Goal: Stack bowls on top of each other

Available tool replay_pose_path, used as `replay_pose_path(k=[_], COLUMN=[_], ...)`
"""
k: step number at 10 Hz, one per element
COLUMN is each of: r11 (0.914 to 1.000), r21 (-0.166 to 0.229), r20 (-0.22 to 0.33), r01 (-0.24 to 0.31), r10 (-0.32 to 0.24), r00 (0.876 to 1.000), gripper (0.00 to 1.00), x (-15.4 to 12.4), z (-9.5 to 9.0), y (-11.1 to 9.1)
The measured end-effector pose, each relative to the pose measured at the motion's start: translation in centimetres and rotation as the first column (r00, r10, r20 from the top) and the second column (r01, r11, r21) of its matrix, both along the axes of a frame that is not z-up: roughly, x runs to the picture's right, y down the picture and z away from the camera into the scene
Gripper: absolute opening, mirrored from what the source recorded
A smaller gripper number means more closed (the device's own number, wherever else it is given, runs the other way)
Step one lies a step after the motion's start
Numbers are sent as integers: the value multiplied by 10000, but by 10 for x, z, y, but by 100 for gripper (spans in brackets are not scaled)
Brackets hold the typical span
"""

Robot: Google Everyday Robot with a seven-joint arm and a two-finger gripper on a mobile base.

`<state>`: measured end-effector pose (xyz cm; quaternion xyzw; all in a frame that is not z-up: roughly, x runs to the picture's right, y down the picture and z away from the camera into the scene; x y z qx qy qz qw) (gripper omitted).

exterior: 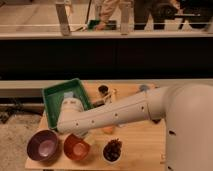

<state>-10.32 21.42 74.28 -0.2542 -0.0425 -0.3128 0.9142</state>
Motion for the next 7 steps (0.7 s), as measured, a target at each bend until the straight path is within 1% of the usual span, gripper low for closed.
replay_pose_path(k=[2, 3, 7], r11=[10000, 9999, 9997], r21=[30, 49, -24], r20=[34, 78, 246], r01=[-94, -130, -235], r10=[94, 130, 236], r00=[9999, 9999, 9994], gripper=[80, 80, 80], x=[2, -1, -3], z=[1, 1, 5], y=[1, -1, 5])
